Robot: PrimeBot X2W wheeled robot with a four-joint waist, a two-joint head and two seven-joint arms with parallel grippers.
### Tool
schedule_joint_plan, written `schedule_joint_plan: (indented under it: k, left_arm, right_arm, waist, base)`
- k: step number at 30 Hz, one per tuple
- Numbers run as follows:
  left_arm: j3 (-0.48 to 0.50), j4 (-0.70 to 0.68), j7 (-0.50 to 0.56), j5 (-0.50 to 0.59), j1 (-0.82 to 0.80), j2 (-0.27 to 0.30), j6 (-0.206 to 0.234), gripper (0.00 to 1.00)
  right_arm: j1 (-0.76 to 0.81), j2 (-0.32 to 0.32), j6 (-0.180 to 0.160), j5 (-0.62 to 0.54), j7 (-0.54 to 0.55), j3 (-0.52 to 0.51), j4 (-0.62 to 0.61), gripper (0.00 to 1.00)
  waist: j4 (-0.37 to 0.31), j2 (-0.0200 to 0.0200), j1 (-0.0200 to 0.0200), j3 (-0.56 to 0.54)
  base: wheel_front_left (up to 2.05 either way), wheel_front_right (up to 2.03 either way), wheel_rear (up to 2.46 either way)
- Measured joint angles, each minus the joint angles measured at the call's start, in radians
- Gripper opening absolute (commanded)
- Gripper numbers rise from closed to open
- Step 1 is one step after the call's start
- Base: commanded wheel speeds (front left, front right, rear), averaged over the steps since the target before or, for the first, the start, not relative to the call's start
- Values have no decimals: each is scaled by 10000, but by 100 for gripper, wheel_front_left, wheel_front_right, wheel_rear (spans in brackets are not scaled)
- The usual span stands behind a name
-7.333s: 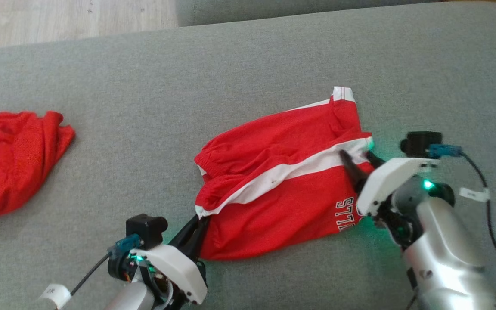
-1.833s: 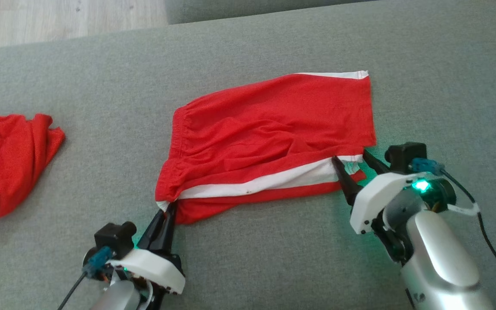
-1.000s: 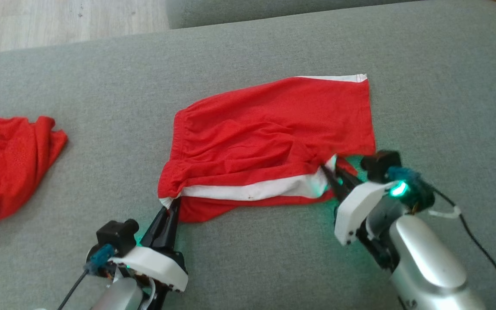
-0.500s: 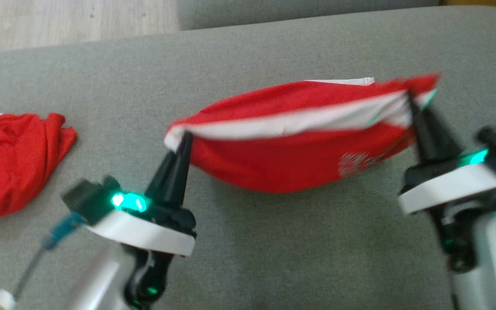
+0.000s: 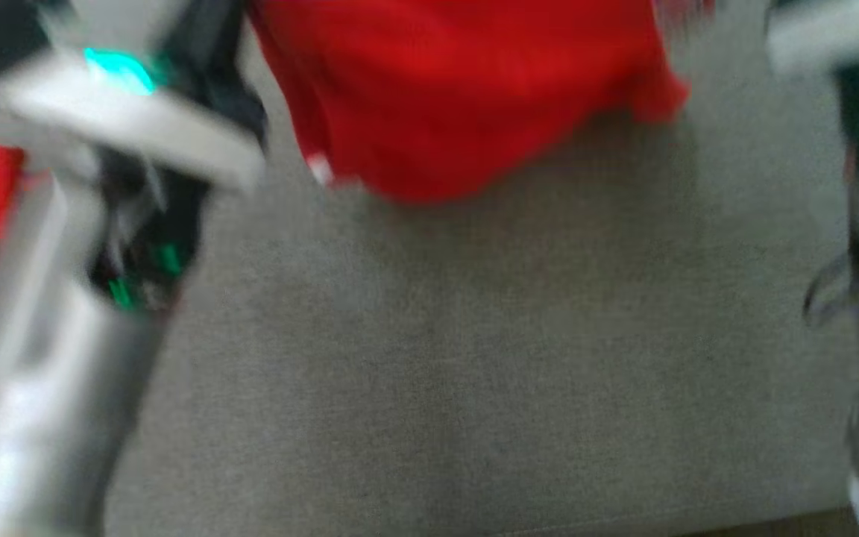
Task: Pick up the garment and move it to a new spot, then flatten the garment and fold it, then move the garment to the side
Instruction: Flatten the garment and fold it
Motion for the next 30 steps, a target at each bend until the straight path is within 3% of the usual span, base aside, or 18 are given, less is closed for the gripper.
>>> schedule_joint_plan:
  k: [5,9,16,20,22,26,30]
  left_arm:
    - [366,2495,-1189,1197,-2639,-90,-217,0]
    - [594,3645,-2669,1720,-3998,-535,-487,0]
    - [518,4445,-4266,1883,-4577,-736,-1099,0]
    - [-19,4811,-4734,1860,-3541,-617,-1262,0]
    - [-746,5081,-4884,1768,-1996,-483,-1266,0]
    - [-1822,5145,-5016,1546,126,-201,-1269,0]
    - [-2468,5009,-5024,1308,1948,-4,-1269,0]
  right_arm:
    - [-3192,-148,0,-192,-2539,667,2934,0]
    - [-4640,-150,0,-876,-4571,878,4337,0]
    - [-5030,-454,0,-1112,-4986,1302,4681,0]
    - [-3576,-729,0,-568,-4926,2002,5014,0]
    - [-1649,-738,0,267,-4416,2190,5267,0]
    - [802,-594,0,746,-3799,1950,5231,0]
    - [3226,-226,0,825,-3037,1505,4380,0]
  waist:
    - [-148,-1,4,1104]
    - [-234,-1,2,1551]
    - [-151,0,-5,1288]
    - [-222,0,-5,1021]
    - [-289,0,-3,733]
    - [-370,0,-5,219]
    - [-388,0,-6,-428]
  base:
    - [0,0,0]
    - [0,0,0]
    - [0,0,0]
    - [0,0,0]
    - [0,0,0]
    - [0,0,0]
    - [0,0,0]
